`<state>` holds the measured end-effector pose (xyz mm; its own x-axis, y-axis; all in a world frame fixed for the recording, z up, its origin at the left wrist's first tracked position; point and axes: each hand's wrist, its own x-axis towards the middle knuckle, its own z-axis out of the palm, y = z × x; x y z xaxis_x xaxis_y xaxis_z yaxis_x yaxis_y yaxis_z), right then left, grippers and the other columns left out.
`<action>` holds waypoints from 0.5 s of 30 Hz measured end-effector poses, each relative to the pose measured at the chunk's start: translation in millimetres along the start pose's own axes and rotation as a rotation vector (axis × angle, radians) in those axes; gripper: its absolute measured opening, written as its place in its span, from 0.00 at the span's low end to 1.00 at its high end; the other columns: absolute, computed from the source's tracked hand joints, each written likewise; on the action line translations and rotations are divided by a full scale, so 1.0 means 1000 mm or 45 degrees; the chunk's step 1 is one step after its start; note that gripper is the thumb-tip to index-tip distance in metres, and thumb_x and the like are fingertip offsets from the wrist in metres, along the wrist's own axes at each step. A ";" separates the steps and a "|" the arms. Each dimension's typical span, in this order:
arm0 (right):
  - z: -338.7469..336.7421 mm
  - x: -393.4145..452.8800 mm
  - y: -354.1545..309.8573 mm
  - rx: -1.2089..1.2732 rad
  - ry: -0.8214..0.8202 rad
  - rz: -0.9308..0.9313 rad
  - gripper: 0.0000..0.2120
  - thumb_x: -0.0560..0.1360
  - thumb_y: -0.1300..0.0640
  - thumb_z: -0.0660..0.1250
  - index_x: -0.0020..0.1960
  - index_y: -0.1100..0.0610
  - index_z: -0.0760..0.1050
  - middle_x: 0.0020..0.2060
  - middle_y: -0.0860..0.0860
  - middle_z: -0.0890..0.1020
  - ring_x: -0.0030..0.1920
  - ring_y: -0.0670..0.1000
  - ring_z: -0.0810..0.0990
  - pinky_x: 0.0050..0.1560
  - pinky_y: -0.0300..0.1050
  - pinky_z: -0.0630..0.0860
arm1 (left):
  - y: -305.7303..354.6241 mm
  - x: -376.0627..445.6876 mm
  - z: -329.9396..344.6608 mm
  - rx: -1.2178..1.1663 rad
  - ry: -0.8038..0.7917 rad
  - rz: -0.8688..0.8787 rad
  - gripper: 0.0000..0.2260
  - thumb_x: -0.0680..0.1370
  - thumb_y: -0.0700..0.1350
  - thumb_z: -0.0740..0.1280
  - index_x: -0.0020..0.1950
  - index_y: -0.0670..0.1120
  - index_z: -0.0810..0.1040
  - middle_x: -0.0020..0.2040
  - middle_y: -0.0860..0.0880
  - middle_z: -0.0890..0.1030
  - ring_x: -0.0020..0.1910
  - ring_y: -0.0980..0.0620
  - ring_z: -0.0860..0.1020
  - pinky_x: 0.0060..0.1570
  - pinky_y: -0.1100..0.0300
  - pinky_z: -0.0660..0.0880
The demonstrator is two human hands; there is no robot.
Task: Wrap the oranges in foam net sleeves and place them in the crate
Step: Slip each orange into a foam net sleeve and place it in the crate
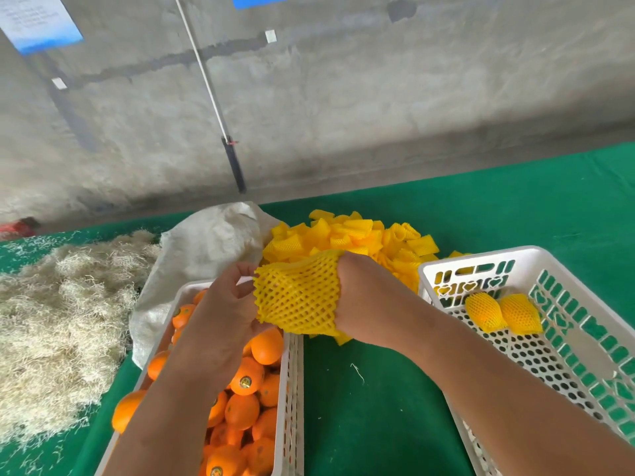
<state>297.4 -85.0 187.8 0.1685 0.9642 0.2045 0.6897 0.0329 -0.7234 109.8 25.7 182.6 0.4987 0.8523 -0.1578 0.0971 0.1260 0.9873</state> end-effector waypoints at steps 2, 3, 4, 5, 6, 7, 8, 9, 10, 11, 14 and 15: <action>-0.001 0.000 -0.003 0.098 0.021 -0.007 0.07 0.82 0.60 0.70 0.47 0.49 0.80 0.37 0.36 0.72 0.40 0.26 0.76 0.41 0.23 0.71 | 0.002 -0.003 -0.001 -0.013 0.018 0.015 0.13 0.81 0.33 0.71 0.63 0.43 0.79 0.52 0.44 0.88 0.47 0.46 0.88 0.46 0.52 0.84; 0.000 0.000 -0.004 0.099 0.030 -0.016 0.03 0.82 0.59 0.70 0.49 0.54 0.82 0.38 0.37 0.75 0.41 0.24 0.75 0.41 0.22 0.71 | 0.004 -0.004 -0.003 -0.010 0.030 0.028 0.12 0.81 0.32 0.70 0.63 0.44 0.79 0.52 0.44 0.88 0.47 0.46 0.88 0.46 0.52 0.85; 0.001 0.000 -0.003 0.096 0.041 -0.021 0.03 0.82 0.58 0.71 0.53 0.57 0.82 0.39 0.39 0.78 0.42 0.25 0.75 0.40 0.23 0.72 | 0.006 -0.005 -0.004 -0.009 0.036 0.046 0.12 0.81 0.31 0.69 0.61 0.44 0.80 0.52 0.44 0.88 0.46 0.46 0.88 0.45 0.53 0.86; 0.002 0.000 -0.002 0.107 0.055 -0.025 0.05 0.82 0.57 0.71 0.55 0.58 0.83 0.41 0.41 0.80 0.42 0.27 0.76 0.39 0.24 0.73 | 0.007 -0.007 -0.005 -0.005 0.024 0.072 0.12 0.81 0.31 0.69 0.60 0.45 0.81 0.52 0.43 0.88 0.47 0.45 0.88 0.46 0.52 0.86; 0.002 -0.001 -0.001 0.159 0.056 -0.016 0.05 0.82 0.57 0.70 0.56 0.56 0.83 0.42 0.40 0.80 0.42 0.29 0.78 0.40 0.23 0.73 | 0.008 -0.009 -0.006 0.007 -0.001 0.098 0.10 0.81 0.33 0.69 0.58 0.46 0.82 0.52 0.42 0.88 0.48 0.44 0.88 0.48 0.49 0.86; 0.002 -0.003 -0.002 0.232 0.066 0.006 0.05 0.82 0.59 0.69 0.56 0.52 0.81 0.42 0.37 0.78 0.41 0.33 0.78 0.41 0.20 0.72 | 0.010 -0.010 -0.007 0.023 -0.031 0.124 0.09 0.81 0.35 0.70 0.56 0.48 0.84 0.54 0.42 0.88 0.50 0.42 0.88 0.51 0.48 0.86; 0.002 -0.005 0.000 0.291 0.066 0.033 0.09 0.83 0.61 0.68 0.57 0.47 0.79 0.43 0.36 0.75 0.40 0.36 0.77 0.41 0.18 0.70 | 0.011 -0.011 -0.006 0.036 -0.054 0.149 0.07 0.81 0.38 0.71 0.55 0.49 0.85 0.55 0.41 0.88 0.52 0.41 0.87 0.53 0.46 0.86; 0.003 -0.006 0.001 0.322 0.076 0.048 0.11 0.83 0.61 0.67 0.59 0.46 0.78 0.44 0.34 0.73 0.41 0.36 0.75 0.42 0.16 0.68 | 0.012 -0.012 -0.005 0.039 -0.062 0.173 0.05 0.82 0.42 0.72 0.55 0.50 0.86 0.56 0.40 0.87 0.54 0.39 0.87 0.55 0.45 0.85; 0.006 -0.008 0.003 0.315 0.078 0.062 0.10 0.83 0.61 0.67 0.61 0.49 0.79 0.45 0.33 0.72 0.41 0.35 0.75 0.43 0.16 0.68 | 0.013 -0.014 -0.004 0.036 -0.065 0.189 0.06 0.82 0.47 0.71 0.56 0.51 0.86 0.57 0.41 0.87 0.56 0.39 0.86 0.56 0.44 0.84; 0.008 -0.008 0.004 0.295 0.075 0.075 0.10 0.83 0.59 0.68 0.63 0.52 0.80 0.46 0.32 0.73 0.42 0.32 0.76 0.44 0.16 0.68 | 0.013 -0.016 -0.001 0.040 -0.066 0.205 0.10 0.81 0.54 0.69 0.58 0.52 0.86 0.58 0.42 0.87 0.58 0.40 0.85 0.57 0.43 0.83; 0.014 -0.008 0.009 0.197 0.090 0.070 0.11 0.82 0.57 0.70 0.64 0.56 0.81 0.48 0.35 0.78 0.46 0.24 0.76 0.45 0.20 0.71 | 0.014 -0.022 0.006 0.138 -0.152 0.261 0.22 0.78 0.68 0.68 0.66 0.57 0.82 0.62 0.49 0.86 0.61 0.49 0.85 0.55 0.51 0.84; 0.015 -0.008 0.011 0.148 0.076 0.074 0.11 0.83 0.58 0.69 0.65 0.57 0.81 0.49 0.36 0.79 0.47 0.29 0.78 0.45 0.21 0.72 | 0.015 -0.023 0.009 0.183 -0.175 0.285 0.22 0.76 0.68 0.71 0.65 0.58 0.82 0.61 0.50 0.86 0.59 0.50 0.86 0.51 0.56 0.84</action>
<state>293.0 -88.5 168.5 0.2498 0.9481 0.1967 0.5920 0.0112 -0.8059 107.1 3.6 200.6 0.6322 0.7730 0.0528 0.0878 -0.1392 0.9864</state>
